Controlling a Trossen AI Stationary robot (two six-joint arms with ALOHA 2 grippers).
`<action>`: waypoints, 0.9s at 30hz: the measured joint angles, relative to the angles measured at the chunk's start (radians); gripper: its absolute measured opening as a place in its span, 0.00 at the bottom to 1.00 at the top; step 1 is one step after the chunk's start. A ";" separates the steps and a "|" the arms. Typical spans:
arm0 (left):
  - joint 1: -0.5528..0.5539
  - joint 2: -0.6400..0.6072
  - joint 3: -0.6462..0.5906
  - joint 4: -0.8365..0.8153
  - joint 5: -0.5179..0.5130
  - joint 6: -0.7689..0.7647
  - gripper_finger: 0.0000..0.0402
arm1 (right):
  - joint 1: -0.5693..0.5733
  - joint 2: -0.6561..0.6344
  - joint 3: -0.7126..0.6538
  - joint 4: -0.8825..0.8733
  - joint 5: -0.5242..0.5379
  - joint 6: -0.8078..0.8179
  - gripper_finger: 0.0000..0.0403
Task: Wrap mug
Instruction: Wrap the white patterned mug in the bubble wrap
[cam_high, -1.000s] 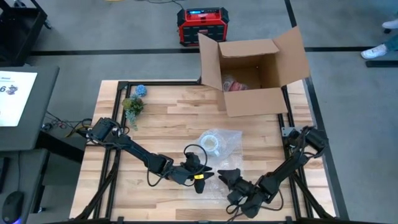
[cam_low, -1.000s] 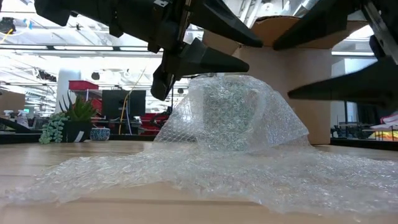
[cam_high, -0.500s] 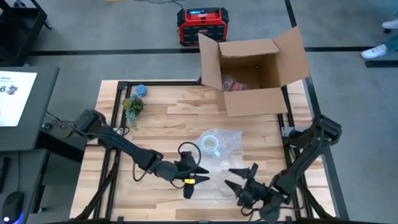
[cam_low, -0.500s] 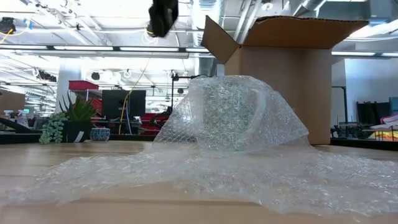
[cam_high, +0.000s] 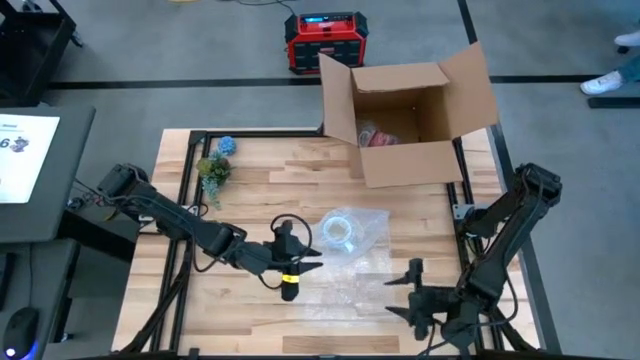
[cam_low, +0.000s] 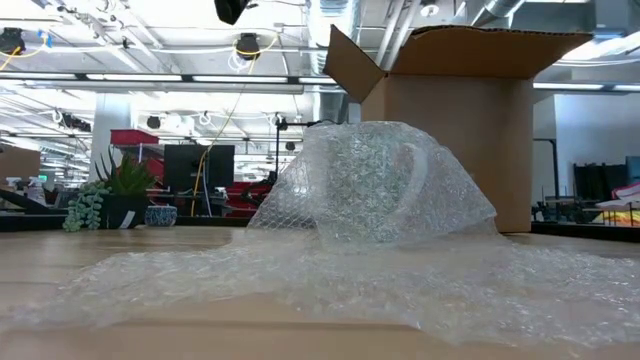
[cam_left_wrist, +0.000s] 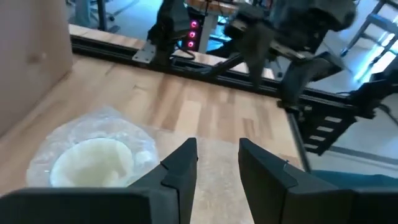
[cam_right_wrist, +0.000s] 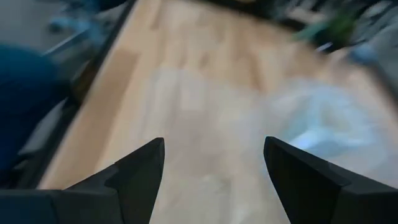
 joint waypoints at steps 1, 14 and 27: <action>0.009 0.001 0.000 -0.004 0.006 0.001 0.24 | 0.000 0.004 0.000 0.000 -0.041 0.008 0.66; 0.215 0.020 0.069 -0.157 0.137 0.100 0.29 | 0.080 -0.001 0.000 -0.262 -0.179 0.403 0.66; 0.341 0.366 0.327 -0.483 0.103 0.161 0.02 | 0.040 -0.001 -0.001 -0.285 -0.126 0.436 0.66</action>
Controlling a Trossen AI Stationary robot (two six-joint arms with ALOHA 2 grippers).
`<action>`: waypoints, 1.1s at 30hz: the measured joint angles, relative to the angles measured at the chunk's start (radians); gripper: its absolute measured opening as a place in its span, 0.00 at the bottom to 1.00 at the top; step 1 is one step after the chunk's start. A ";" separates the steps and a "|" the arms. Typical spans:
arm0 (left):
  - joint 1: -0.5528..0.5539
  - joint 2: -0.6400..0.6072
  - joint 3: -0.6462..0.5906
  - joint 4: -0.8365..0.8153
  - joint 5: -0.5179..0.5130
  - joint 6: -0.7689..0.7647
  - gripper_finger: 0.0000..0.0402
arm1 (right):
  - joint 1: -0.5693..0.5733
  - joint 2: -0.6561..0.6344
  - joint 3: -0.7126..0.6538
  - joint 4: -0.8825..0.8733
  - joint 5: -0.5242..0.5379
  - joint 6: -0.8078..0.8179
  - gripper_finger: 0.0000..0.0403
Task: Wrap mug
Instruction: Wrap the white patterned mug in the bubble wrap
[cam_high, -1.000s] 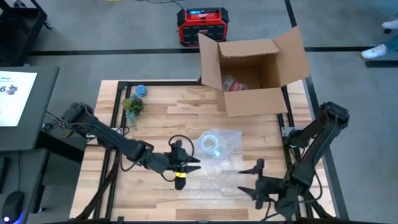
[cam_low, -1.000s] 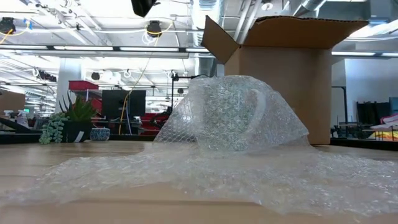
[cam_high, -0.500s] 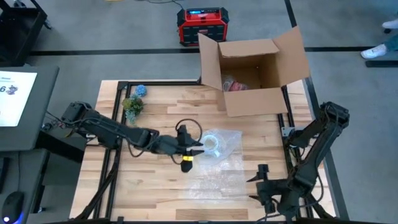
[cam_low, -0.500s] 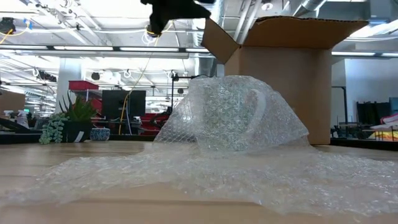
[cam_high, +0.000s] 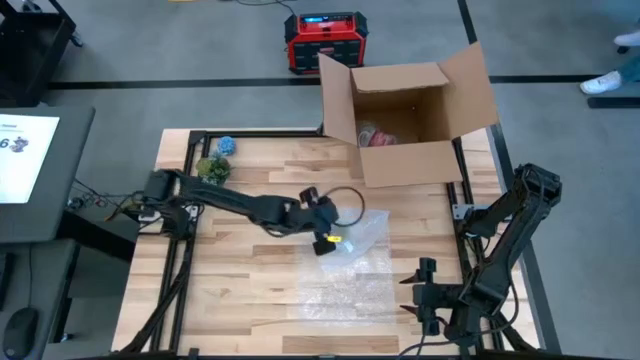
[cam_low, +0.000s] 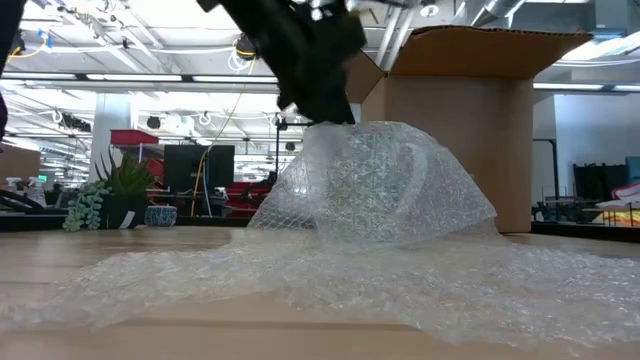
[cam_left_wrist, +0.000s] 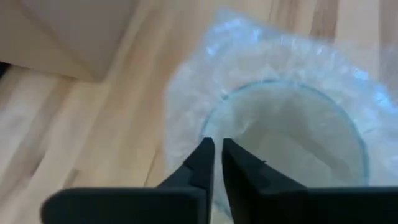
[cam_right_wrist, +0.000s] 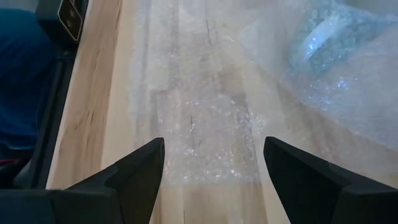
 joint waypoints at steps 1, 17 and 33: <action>0.000 0.026 0.021 -0.010 -0.002 0.000 0.01 | -0.001 0.000 0.000 0.007 0.000 -0.005 0.66; -0.017 0.210 0.284 -0.250 0.062 -0.004 0.00 | -0.006 0.000 0.000 0.028 0.000 -0.013 0.66; -0.012 0.283 0.547 -0.499 0.169 -0.057 0.00 | -0.006 0.000 0.000 0.026 -0.001 -0.012 0.66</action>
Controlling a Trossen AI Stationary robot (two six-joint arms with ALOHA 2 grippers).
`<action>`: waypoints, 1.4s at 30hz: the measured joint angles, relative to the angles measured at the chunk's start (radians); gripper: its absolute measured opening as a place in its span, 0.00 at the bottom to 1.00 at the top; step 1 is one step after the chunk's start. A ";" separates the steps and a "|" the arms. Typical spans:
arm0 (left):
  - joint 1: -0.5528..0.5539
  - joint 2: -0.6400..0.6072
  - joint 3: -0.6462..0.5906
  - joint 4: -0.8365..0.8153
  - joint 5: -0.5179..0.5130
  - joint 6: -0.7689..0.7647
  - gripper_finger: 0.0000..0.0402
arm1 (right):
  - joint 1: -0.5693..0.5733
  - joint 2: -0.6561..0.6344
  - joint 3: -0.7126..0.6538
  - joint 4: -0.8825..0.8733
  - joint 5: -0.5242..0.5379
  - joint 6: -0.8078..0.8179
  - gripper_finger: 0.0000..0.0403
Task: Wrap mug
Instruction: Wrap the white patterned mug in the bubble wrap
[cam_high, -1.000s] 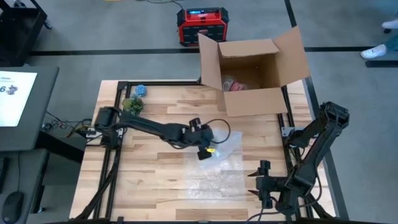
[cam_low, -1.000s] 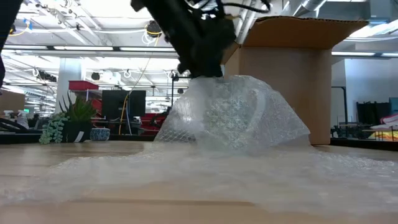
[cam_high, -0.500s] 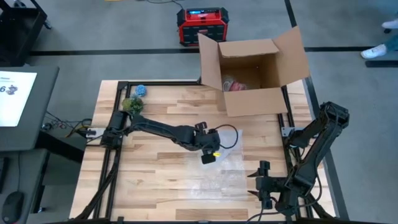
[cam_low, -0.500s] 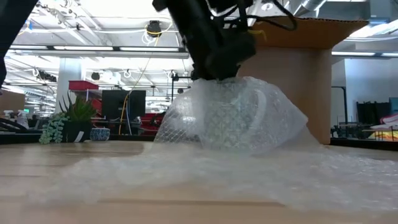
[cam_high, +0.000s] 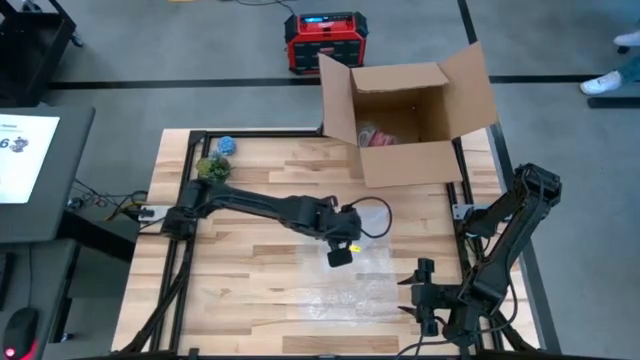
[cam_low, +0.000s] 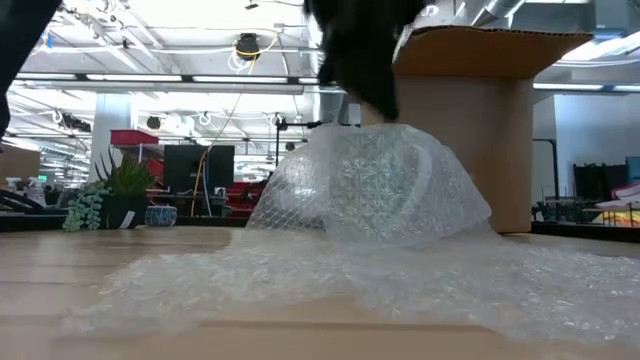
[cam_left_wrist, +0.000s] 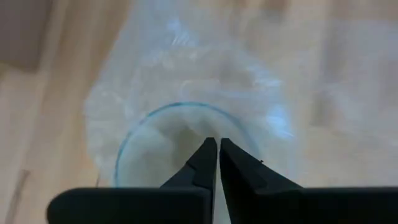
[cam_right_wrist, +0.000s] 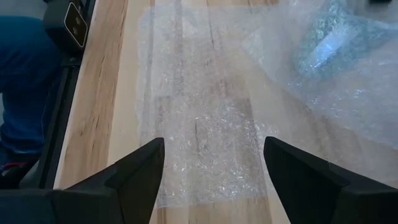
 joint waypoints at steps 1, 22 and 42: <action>0.007 0.023 -0.002 0.005 0.000 0.000 0.00 | 0.000 0.000 0.000 0.002 0.000 0.000 0.66; -0.005 -0.052 0.047 -0.059 -0.005 -0.028 0.00 | 0.002 0.018 0.000 0.032 -0.002 -0.016 0.66; -0.513 -0.120 -0.035 -0.134 -0.112 -0.509 0.00 | -0.097 0.291 -0.122 0.463 -0.294 -0.215 0.57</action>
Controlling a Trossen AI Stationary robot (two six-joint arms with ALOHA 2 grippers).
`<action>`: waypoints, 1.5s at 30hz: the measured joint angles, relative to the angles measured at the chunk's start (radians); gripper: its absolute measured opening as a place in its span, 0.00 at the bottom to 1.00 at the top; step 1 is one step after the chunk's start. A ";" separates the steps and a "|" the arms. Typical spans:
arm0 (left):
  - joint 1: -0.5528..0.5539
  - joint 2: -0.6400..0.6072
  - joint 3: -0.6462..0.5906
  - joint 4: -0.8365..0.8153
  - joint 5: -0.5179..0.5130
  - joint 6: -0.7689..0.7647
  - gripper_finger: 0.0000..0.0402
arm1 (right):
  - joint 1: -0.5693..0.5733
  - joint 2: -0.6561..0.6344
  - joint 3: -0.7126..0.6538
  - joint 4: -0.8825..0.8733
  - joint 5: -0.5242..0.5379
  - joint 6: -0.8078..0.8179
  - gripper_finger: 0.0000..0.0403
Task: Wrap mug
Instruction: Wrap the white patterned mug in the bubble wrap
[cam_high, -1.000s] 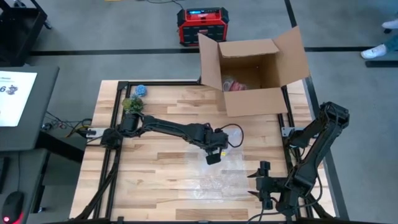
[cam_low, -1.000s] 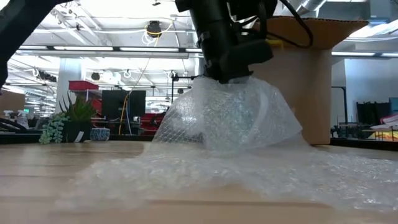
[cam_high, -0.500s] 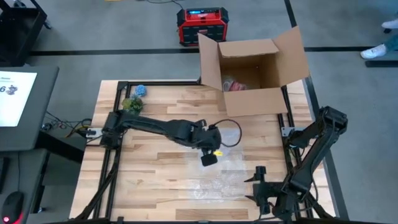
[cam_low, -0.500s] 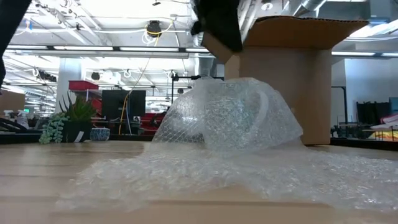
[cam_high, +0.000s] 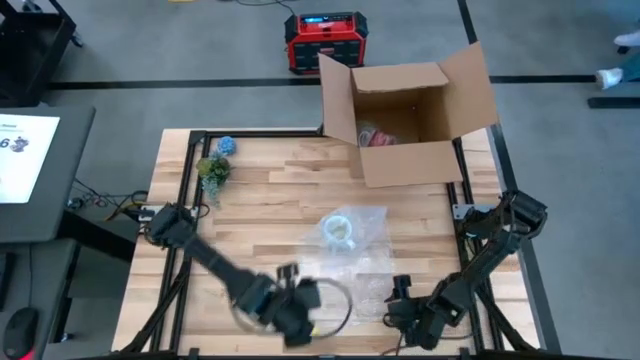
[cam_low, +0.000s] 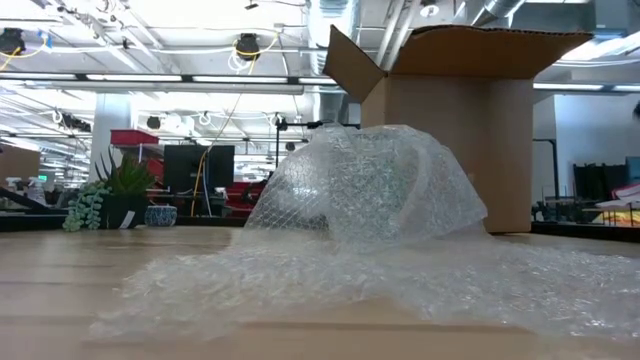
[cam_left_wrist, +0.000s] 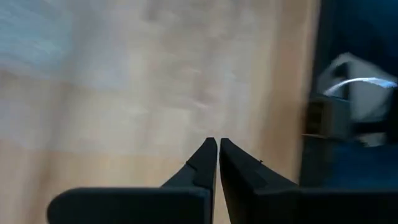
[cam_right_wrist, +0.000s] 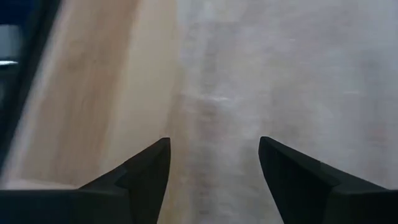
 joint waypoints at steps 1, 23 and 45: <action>-0.021 -0.001 -0.037 0.057 0.002 -0.034 0.00 | -0.006 0.000 -0.024 0.045 -0.017 -0.009 0.56; 0.026 -0.004 -0.107 0.127 -0.560 0.196 0.00 | -0.028 -0.079 0.000 -0.027 -0.005 0.146 0.01; 0.428 0.018 -0.242 0.114 -0.362 0.471 0.00 | -0.126 -0.444 0.028 -0.360 0.430 0.386 0.00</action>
